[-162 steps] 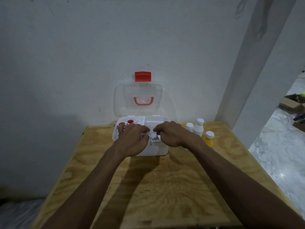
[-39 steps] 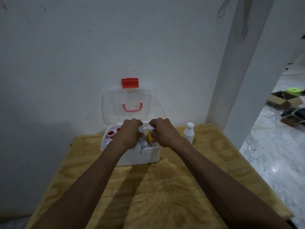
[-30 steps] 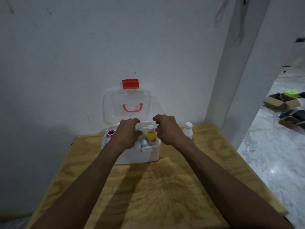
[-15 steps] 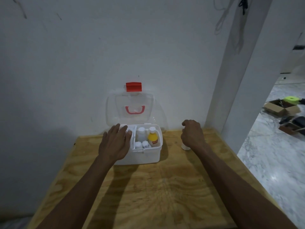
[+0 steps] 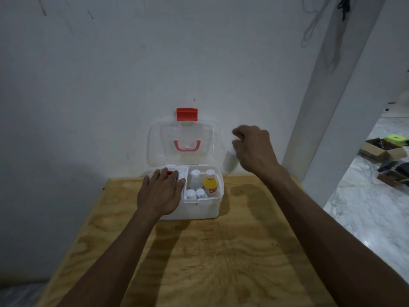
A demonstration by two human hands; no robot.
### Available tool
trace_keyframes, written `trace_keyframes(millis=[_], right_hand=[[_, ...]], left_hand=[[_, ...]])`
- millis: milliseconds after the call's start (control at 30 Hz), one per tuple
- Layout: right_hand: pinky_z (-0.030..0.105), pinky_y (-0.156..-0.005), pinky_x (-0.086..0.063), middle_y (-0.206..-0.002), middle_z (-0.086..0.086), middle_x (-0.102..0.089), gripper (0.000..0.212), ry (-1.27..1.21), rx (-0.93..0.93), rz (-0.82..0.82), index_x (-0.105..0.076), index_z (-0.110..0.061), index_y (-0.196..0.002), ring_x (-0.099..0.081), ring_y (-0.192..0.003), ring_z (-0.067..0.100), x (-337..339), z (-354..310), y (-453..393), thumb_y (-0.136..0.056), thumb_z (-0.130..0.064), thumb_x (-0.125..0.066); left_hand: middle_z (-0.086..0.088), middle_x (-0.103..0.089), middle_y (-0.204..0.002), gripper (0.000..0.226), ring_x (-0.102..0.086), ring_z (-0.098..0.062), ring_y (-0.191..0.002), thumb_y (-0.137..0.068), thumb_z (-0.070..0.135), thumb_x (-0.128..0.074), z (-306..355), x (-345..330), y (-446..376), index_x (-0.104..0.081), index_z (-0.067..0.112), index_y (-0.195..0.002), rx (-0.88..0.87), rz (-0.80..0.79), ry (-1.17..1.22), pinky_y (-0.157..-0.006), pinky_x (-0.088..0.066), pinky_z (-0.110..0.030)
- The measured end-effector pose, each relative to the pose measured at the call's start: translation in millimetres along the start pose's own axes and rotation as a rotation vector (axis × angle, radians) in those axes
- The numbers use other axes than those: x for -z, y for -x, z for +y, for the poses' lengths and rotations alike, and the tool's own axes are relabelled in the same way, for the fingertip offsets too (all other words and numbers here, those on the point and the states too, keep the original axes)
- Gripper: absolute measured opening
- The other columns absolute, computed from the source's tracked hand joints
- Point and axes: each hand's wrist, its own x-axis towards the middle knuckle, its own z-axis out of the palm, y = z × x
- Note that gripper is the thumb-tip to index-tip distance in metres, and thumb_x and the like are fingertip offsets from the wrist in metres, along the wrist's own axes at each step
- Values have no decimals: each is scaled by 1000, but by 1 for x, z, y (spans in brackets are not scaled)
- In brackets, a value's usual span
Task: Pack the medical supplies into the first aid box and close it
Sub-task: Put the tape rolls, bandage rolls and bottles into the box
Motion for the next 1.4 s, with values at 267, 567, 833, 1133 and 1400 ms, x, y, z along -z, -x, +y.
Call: trace_keyframes(millis=[267, 567, 833, 1133, 1400], right_hand=[[28, -88, -45, -121, 15, -65, 30, -65, 89, -106, -64, -4, -120, -61, -108, 28, -42, -31, -27, -90, -9, -63], [22, -80, -44, -120, 13, -67, 31, -61, 43, -264, -64, -3, -120, -65, -102, 25, -73, -21, -19, -89, -6, -66], [23, -82, -49, -117, 13, -68, 34, -32, 36, -436, -65, -2, -117, -66, -101, 23, -88, -20, -16, -84, -2, -70], [27, -82, -53, -112, 13, -70, 26, 7, 28, -567, -69, -2, -111, -67, -95, 22, -96, -13, -13, -85, -6, -70], [22, -79, -48, -115, 12, -69, 25, 1, 38, -595, -69, -3, -113, -66, -98, 21, -93, -13, -15, -89, -9, -65]], left_hand=[[-5, -38, -153, 58, -31, -26, -142, -98, 51, -15, 1, 2, 2, -40, 24, -143, -10, 21, 1, -113, -23, -51], [-4, -43, -150, 60, -36, -26, -138, -96, 53, -12, -1, -1, 1, -43, 25, -140, -31, 45, -27, -111, -28, -49], [-4, -39, -153, 62, -31, -26, -142, -96, 54, -10, -2, -3, 0, -40, 26, -143, -22, 41, -14, -113, -24, -50], [-5, -36, -155, 64, -27, -25, -144, -95, 55, -9, -3, -6, -1, -37, 26, -145, -14, 32, -3, -114, -21, -49], [-4, -37, -154, 65, -29, -25, -143, -95, 56, -9, -4, -8, -2, -39, 26, -144, -6, 48, -3, -114, -22, -49]])
